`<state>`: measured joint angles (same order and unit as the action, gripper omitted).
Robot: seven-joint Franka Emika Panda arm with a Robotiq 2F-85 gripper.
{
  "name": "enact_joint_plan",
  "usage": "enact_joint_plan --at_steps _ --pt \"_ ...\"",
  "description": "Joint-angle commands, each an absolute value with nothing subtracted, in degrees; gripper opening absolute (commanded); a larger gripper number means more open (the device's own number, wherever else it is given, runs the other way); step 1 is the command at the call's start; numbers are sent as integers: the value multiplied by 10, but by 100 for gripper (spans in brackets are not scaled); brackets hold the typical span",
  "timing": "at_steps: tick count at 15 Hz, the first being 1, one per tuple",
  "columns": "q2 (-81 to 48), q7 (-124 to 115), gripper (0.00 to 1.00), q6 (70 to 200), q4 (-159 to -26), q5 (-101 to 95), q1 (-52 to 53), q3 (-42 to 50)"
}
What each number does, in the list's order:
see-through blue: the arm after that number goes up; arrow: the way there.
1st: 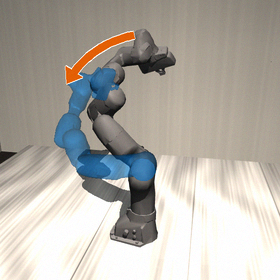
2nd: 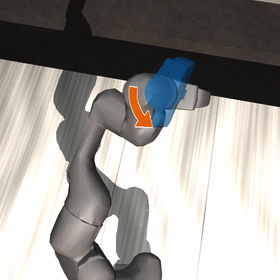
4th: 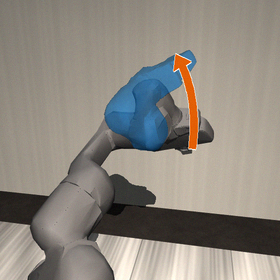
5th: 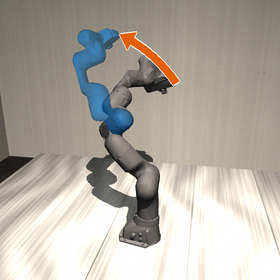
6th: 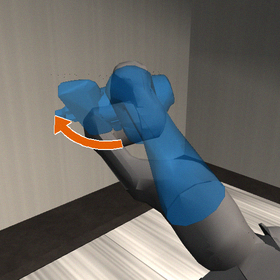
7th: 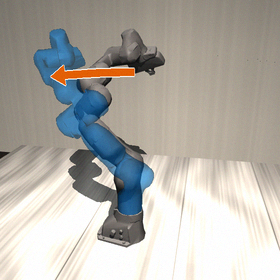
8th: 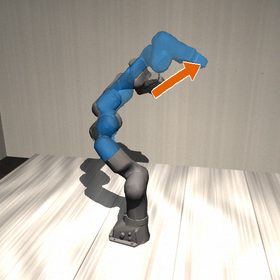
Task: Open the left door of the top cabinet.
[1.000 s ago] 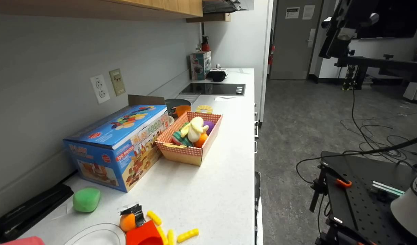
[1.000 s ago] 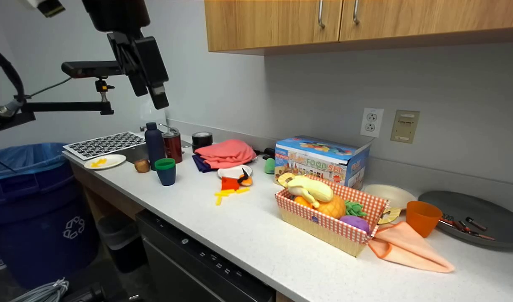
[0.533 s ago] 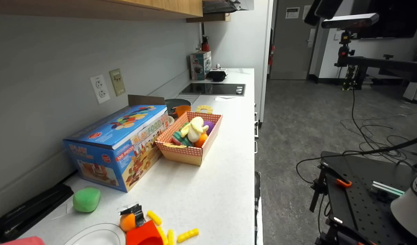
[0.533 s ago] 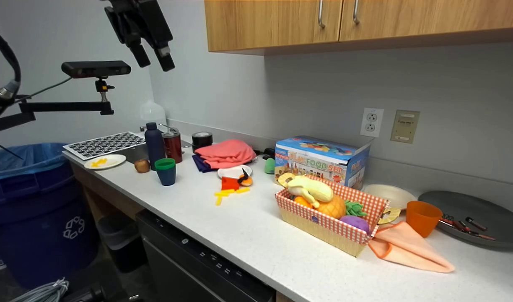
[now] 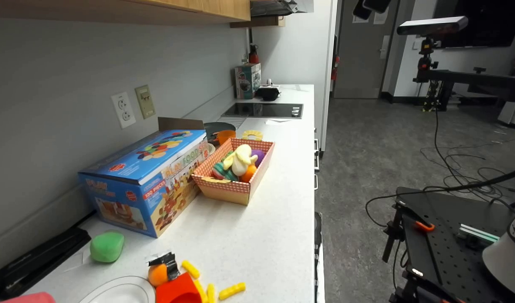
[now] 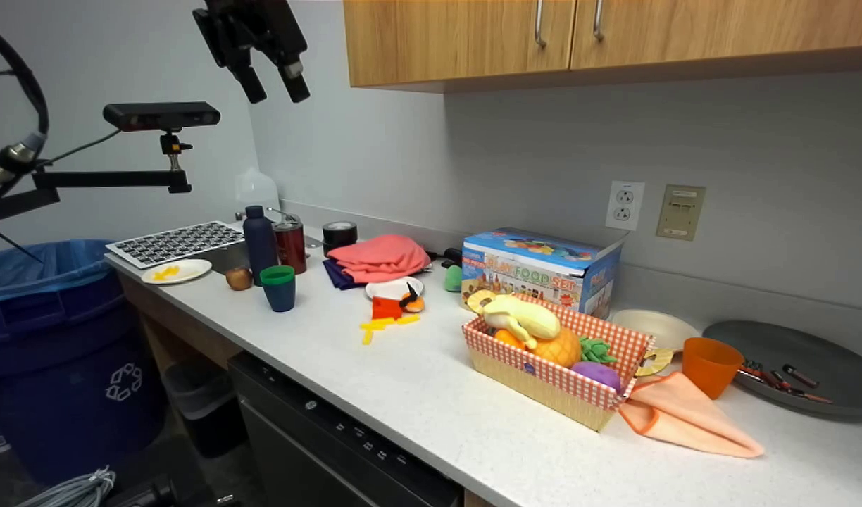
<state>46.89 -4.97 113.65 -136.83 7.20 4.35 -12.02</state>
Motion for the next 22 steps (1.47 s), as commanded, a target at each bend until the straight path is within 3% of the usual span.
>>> enact_joint_plan --at_steps 1,15,22 --pt "467 -57 100 1136 -1367 64 54 -113" --pt "369 -80 100 1294 -1215 -55 -15 -105" --pt "373 -72 100 1291 -1226 -49 1 -94"
